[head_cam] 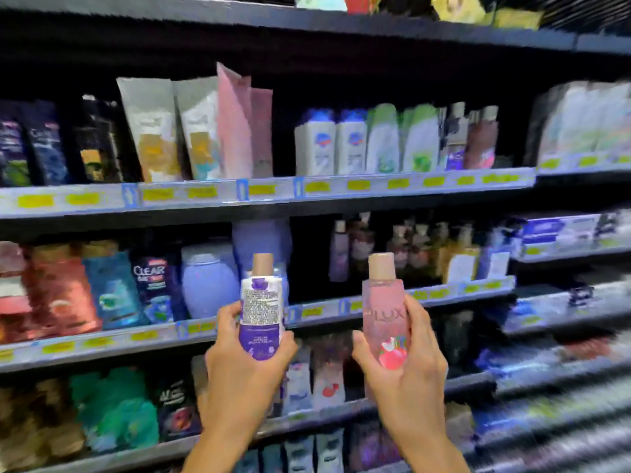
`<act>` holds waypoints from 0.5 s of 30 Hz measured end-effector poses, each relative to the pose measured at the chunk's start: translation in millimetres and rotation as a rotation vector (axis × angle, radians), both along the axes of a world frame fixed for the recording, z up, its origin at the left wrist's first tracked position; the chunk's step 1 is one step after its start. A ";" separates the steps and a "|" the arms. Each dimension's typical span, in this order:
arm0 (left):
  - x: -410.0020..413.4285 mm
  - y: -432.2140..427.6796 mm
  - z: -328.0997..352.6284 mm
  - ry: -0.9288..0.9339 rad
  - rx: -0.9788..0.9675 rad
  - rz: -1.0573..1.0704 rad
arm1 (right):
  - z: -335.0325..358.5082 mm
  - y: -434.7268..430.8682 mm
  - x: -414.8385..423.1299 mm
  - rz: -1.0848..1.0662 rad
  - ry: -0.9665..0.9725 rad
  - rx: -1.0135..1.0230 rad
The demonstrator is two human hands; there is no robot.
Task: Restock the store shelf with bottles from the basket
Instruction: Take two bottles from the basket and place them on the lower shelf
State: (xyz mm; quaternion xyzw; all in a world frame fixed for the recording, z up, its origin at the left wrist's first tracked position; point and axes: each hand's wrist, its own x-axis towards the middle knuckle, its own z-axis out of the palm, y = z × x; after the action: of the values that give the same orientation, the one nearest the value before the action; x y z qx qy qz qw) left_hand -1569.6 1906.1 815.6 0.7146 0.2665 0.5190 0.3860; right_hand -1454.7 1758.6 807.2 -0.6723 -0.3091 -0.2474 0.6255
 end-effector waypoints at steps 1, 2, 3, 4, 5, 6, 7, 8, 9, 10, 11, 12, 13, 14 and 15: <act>18.9 -15.4 4.0 -0.008 0.005 -0.022 | 2.9 -15.7 17.0 -0.015 -0.001 0.003; 36.7 -30.9 9.1 -0.022 0.009 -0.044 | 5.9 -30.6 32.8 -0.026 -0.005 0.005; 53.1 -44.3 13.9 -0.031 0.013 -0.060 | 9.2 -44.4 47.2 -0.035 -0.009 0.006; 68.2 -56.9 18.7 -0.037 0.018 -0.077 | 12.6 -57.6 60.4 -0.041 -0.017 0.007; 82.1 -68.4 23.8 -0.045 0.019 -0.096 | 16.6 -69.5 73.3 -0.047 -0.023 0.007; 95.4 -77.2 27.8 -0.050 0.021 -0.114 | 20.9 -80.3 85.6 -0.055 -0.031 0.008; 108.1 -85.3 32.3 -0.053 0.022 -0.133 | 25.2 -90.0 97.9 -0.068 -0.039 0.010; 120.0 -92.5 37.7 -0.057 0.024 -0.152 | 28.8 -98.3 110.3 -0.084 -0.047 0.013; 132.2 -97.9 42.8 -0.059 0.020 -0.169 | 32.1 -105.1 122.8 -0.102 -0.053 0.017; 144.3 -103.5 48.6 -0.065 0.011 -0.191 | 35.0 -110.7 134.9 -0.115 -0.053 0.022; 155.9 -108.5 54.3 -0.069 -0.003 -0.220 | 38.0 -115.0 146.1 -0.122 -0.047 0.030; 166.6 -112.9 60.3 -0.079 -0.016 -0.253 | 41.4 -118.4 156.3 -0.124 -0.040 0.038; 176.8 -117.2 67.2 -0.083 -0.032 -0.297 | 45.6 -120.7 165.9 -0.125 -0.033 0.048; 186.3 -121.1 74.3 -0.089 -0.047 -0.346 | 50.0 -122.6 175.6 -0.124 -0.031 0.056; 195.5 -123.6 81.1 -0.089 -0.052 -0.396 | 54.3 -123.4 185.9 -0.116 -0.035 0.059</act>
State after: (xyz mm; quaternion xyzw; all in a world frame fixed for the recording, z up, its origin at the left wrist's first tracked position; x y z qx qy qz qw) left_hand -1374.1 1782.5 896.6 0.7191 0.1170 0.4570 0.5103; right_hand -1268.7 1635.2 861.4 -0.6659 -0.2731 -0.3042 0.6241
